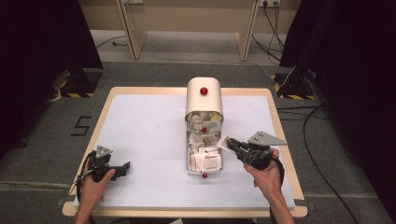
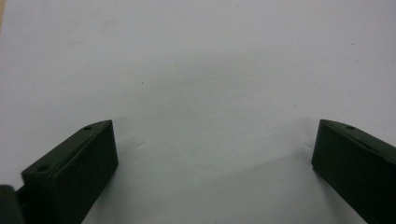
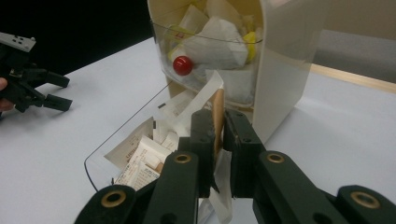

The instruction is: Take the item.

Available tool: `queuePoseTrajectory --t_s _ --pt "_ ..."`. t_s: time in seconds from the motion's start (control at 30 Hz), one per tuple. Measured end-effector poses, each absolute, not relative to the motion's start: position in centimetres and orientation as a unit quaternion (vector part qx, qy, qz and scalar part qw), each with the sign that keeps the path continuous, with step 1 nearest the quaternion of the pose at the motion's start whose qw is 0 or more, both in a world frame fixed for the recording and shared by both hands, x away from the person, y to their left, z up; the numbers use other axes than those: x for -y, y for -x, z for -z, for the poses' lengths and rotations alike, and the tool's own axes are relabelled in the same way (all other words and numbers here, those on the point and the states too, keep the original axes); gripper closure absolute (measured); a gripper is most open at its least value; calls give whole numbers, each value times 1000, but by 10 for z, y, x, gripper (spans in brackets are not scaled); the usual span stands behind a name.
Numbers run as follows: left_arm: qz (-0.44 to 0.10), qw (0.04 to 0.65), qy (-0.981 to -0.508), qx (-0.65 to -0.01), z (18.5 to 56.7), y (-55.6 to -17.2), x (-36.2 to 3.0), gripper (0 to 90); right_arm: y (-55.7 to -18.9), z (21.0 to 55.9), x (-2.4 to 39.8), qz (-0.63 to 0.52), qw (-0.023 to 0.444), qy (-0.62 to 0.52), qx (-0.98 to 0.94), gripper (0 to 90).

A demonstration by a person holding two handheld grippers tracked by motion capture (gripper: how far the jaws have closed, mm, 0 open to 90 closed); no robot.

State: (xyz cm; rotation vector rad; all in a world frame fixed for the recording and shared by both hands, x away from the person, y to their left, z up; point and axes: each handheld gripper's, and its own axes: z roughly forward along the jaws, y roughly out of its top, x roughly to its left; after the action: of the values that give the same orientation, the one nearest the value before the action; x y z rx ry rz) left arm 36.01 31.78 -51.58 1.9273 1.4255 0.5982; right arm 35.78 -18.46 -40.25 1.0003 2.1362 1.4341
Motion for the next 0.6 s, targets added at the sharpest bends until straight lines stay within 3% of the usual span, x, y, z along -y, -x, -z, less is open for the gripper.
queuePoseTrajectory --t_s 0.6 --pt "-229 329 -736 -545 516 -360 -318 0 -359 399 207 -514 205 -377 -743 827"
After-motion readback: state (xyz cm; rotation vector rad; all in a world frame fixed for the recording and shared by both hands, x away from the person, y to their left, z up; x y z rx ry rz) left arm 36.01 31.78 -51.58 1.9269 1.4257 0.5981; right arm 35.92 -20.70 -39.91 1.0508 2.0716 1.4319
